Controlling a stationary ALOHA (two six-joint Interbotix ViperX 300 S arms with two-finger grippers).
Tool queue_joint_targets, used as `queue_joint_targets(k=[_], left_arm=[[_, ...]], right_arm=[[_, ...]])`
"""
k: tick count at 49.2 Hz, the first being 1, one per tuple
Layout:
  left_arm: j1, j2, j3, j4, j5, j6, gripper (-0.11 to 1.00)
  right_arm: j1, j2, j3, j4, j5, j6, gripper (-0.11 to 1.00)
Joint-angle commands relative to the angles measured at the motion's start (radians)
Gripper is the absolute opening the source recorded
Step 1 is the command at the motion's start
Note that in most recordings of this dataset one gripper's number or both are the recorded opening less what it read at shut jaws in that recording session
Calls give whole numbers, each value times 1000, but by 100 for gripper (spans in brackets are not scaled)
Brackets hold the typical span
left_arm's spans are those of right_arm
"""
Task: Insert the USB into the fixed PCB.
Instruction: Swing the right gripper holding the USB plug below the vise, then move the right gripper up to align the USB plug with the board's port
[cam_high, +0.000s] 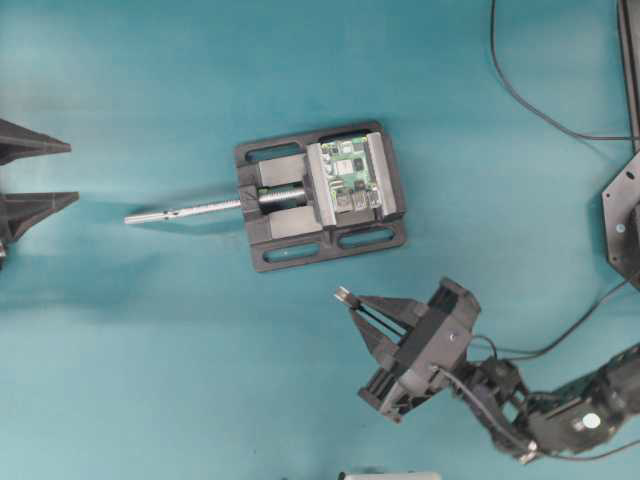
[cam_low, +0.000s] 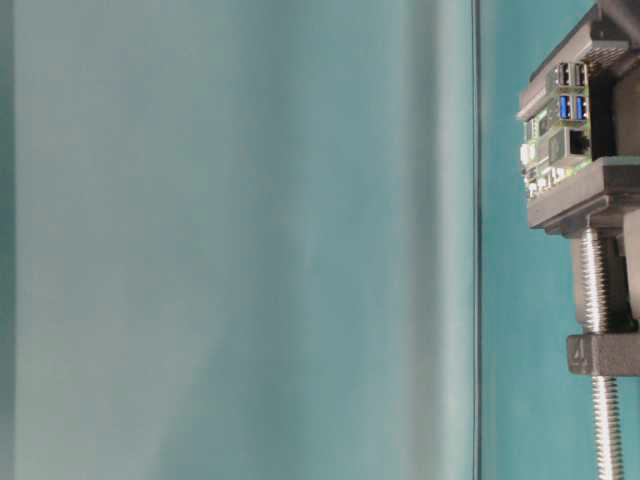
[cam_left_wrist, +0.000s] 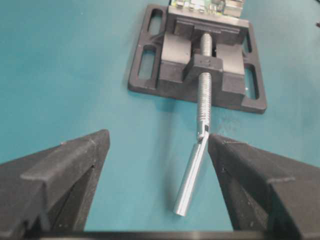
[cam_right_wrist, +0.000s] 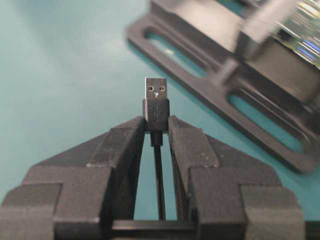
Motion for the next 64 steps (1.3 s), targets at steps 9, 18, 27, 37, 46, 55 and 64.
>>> queue_joint_targets(k=[9,18,27,37,46,55,64], left_arm=[[2,9,-11,5,-3,-3,94],[2,8,-12,5,-3,-3,94],[2,8,-11,6,-3,-3,94],[2,8,-11,5,-3,-3,94],[2,8,-11,5,-3,-3,94],[2,8,-12,5,-3,-3,94],[2,8,-11,6,-3,-3,94]], right_arm=[[5,75,-152,209,-181,-25,21],[3,100,-187,296,-261,-21,21],[-11,110,-202,330,-301,-15,21],[-20,135,-215,376,-376,-11,21],[-28,164,-241,377,-407,31,21],[-51,201,-298,377,-449,77,21],[-81,202,-311,377,-456,143,21]])
